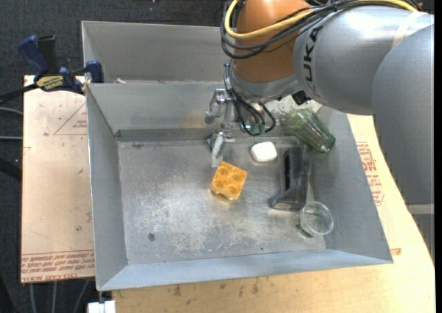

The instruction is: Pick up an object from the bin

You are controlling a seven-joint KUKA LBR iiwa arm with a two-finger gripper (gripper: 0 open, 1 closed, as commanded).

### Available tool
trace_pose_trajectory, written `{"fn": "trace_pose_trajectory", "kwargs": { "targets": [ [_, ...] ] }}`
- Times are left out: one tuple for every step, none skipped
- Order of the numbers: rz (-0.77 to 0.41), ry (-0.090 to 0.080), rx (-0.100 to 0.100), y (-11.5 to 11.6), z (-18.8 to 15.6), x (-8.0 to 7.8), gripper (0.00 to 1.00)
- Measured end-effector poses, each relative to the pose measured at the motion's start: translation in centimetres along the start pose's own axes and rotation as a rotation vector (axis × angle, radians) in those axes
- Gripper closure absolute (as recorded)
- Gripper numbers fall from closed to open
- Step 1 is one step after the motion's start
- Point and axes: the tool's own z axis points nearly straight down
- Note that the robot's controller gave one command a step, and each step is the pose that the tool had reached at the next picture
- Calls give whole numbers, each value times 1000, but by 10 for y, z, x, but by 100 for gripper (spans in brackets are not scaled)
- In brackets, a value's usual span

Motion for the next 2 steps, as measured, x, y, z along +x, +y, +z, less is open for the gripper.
{"fn": "trace_pose_trajectory", "kwargs": {
  "targets": [
    [1, -8, 0, 0, -5, -2, 0],
    [-245, -41, -6, -30, 92, 25, 100]
  ]
}}
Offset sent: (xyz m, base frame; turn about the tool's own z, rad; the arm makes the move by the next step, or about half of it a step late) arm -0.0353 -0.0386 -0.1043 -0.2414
